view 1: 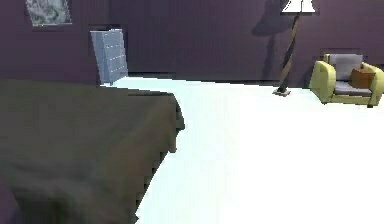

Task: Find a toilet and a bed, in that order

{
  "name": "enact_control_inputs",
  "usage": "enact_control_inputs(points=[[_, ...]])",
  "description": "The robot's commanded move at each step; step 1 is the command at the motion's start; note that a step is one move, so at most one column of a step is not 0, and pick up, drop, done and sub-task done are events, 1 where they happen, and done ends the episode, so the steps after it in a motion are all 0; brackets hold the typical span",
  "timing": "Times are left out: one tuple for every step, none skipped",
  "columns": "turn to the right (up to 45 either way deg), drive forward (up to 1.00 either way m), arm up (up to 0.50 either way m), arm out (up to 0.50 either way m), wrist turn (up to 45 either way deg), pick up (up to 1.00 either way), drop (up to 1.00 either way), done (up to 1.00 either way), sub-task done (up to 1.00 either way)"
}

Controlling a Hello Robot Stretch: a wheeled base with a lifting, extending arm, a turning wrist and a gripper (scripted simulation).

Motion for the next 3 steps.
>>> enact_control_inputs(points=[[24.0,0.0,0.0,0.0,0.0,0.0,0.0,0.0,0.0],[0.0,0.1,0.0,0.0,0.0,0.0,0.0,0.0,0.0],[-45.0,0.0,0.0,0.0,0.0,0.0,0.0,0.0,0.0]])
